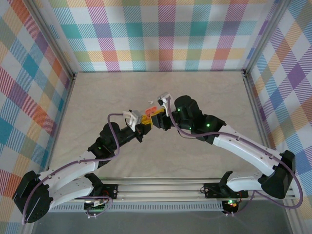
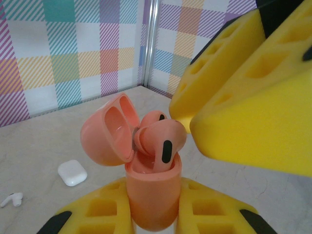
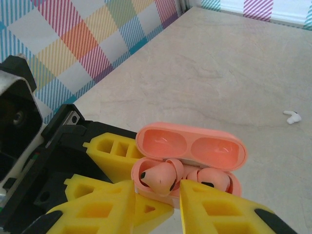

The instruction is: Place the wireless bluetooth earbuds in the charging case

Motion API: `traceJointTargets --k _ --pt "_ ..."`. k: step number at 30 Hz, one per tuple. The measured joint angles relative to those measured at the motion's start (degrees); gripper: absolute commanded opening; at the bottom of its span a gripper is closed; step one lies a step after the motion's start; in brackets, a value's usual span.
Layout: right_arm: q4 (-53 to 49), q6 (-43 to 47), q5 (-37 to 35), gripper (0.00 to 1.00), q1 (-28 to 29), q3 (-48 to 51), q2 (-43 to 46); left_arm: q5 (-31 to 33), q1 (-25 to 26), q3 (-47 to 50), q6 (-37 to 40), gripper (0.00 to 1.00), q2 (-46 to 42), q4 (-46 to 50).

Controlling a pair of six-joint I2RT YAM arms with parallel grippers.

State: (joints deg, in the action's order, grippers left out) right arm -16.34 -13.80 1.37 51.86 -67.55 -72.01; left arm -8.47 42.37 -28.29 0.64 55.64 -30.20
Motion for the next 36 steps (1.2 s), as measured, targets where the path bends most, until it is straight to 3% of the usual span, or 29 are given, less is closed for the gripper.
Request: traceJointTargets --k 6,12,17,21,26,32,36 --pt "-4.09 -0.35 0.59 0.19 -0.02 -4.52 0.0 -0.07 0.0 0.07 0.09 0.0 -1.01 -0.11" --pt "-10.36 0.28 1.14 0.17 -1.11 -11.67 0.66 -2.73 0.0 1.88 1.01 0.0 -4.2 0.0" --pt "-15.82 0.44 6.03 0.18 -7.8 -21.27 -2.01 -5.64 0.0 2.27 1.81 0.0 -7.91 0.28" --pt "-16.09 -0.22 11.89 0.18 -10.71 -19.43 -2.51 -6.67 0.0 2.27 1.66 0.0 -9.55 0.31" --pt "-14.6 -0.74 19.41 0.17 -9.27 -11.78 0.13 -6.49 0.0 2.29 0.44 0.0 -9.68 0.31" --pt "-14.78 1.42 20.61 0.18 -3.45 -11.41 0.44 -6.45 0.0 2.27 -0.37 0.0 -8.35 0.26" --pt "-15.08 2.62 20.17 0.17 -2.84 -12.11 -0.33 -6.47 0.0 2.27 -0.92 0.0 -7.21 0.28"
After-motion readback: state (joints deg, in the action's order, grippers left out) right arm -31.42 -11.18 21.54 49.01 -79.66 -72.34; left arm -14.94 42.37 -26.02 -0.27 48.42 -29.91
